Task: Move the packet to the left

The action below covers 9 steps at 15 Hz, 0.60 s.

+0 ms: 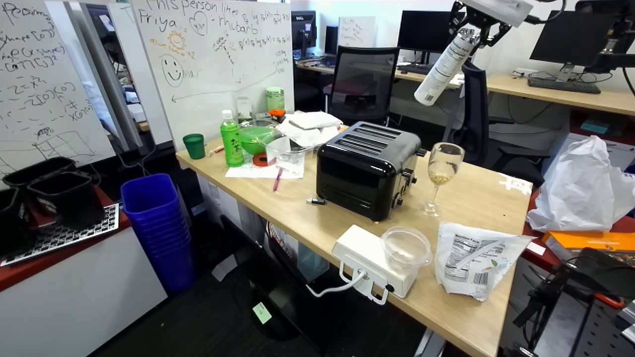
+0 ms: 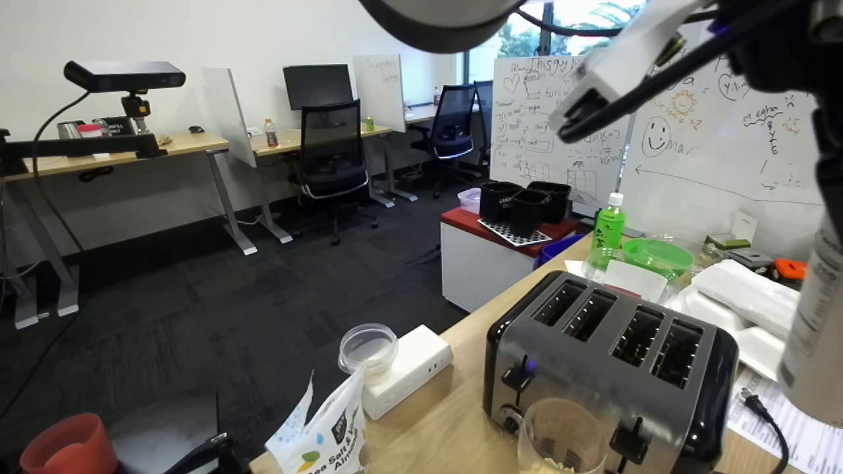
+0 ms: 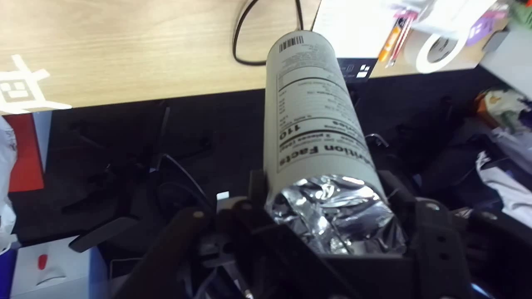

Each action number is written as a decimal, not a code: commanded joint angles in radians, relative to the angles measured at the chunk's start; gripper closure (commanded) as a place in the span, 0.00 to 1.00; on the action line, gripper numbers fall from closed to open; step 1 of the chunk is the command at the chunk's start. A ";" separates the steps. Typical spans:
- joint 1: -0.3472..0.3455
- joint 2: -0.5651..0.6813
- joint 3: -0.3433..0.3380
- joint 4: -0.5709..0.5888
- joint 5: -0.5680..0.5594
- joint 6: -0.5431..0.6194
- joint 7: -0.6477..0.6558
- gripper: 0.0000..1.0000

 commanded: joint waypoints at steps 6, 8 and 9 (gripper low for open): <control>0.013 -0.168 0.073 -0.203 0.366 0.033 -0.419 0.34; 0.015 -0.173 0.065 -0.208 0.370 0.033 -0.432 0.34; 0.015 -0.173 0.062 -0.209 0.371 0.033 -0.435 0.34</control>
